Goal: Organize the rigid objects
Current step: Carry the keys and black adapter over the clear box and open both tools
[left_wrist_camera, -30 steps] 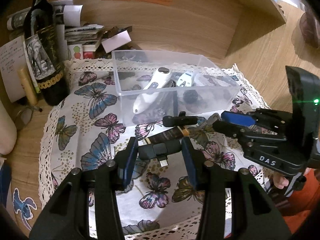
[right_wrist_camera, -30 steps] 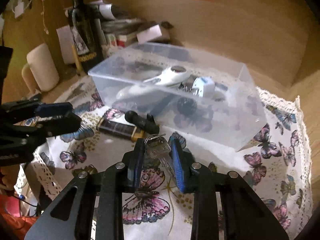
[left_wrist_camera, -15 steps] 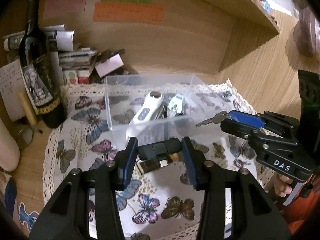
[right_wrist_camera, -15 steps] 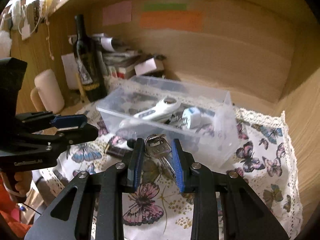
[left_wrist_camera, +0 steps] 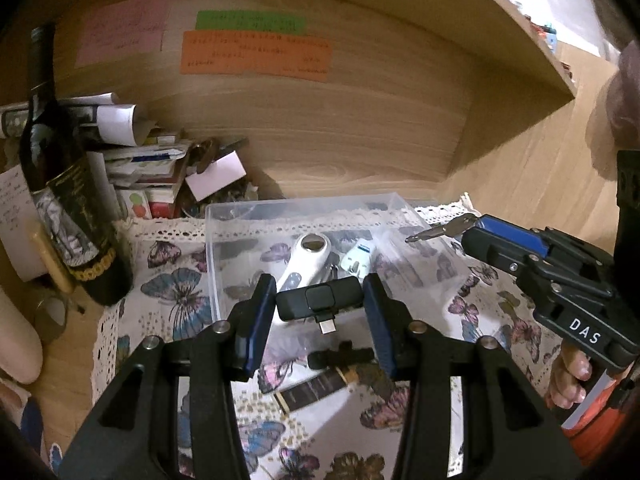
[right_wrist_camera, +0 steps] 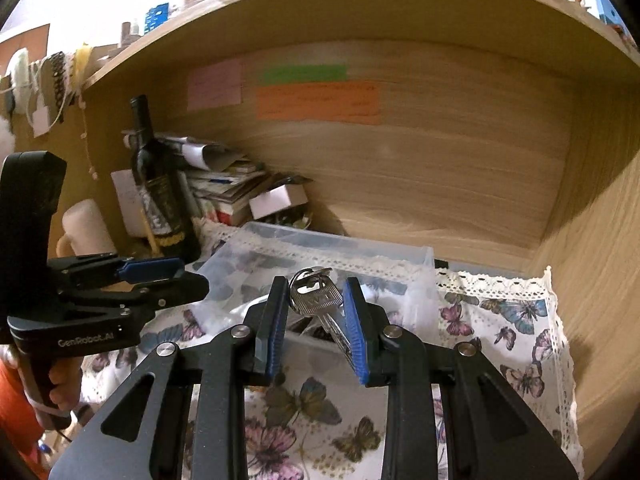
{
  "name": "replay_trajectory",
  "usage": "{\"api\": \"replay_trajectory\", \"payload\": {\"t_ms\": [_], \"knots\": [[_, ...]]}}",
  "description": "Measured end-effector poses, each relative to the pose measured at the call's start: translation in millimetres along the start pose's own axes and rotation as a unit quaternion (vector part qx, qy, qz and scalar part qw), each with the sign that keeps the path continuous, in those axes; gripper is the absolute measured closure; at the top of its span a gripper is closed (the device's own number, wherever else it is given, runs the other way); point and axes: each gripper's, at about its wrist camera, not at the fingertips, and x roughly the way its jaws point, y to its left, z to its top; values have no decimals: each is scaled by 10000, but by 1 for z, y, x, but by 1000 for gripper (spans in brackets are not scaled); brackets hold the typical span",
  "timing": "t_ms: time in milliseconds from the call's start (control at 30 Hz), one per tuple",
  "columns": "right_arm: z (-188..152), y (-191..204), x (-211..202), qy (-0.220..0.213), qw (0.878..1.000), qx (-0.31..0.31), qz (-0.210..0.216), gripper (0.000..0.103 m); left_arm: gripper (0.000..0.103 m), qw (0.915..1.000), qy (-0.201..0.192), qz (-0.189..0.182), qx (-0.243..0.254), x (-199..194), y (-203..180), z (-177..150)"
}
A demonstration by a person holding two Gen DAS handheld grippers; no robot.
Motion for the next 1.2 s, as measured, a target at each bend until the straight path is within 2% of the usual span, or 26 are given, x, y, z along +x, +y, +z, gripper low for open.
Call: {"api": "replay_trajectory", "payload": {"t_ms": [167, 400, 600, 900, 1000, 1067, 1133, 1200], "knots": [[1, -12, 21, 163, 9997, 116, -110, 78, 58, 9998, 130, 102, 64, 23, -1, 8], [-11, -25, 60, 670, 9975, 126, -187, 77, 58, 9984, 529, 183, -49, 65, 9, 6], [-21, -32, 85, 1023, 9943, 232, -179, 77, 58, 9972, 713, 231, -52, 85, 15, 1], [-25, -37, 95, 1228, 9917, 298, -219, 77, 58, 9967, 792, 187, 31, 93, 11, -2], [-25, -37, 95, 1254, 9914, 306, -208, 77, 54, 9966, 801, 182, -29, 92, 12, -2], [-24, -38, 94, 1251, 9915, 321, -163, 74, 52, 9968, 776, 187, -68, 88, 12, -1], [-23, -37, 89, 1189, 9922, 330, -170, 66, 51, 9971, 730, 181, -93, 80, 12, -1], [-20, -36, 81, 1090, 9934, 316, -154, 61, 45, 9977, 633, 212, -98, 71, 10, -1]]}}
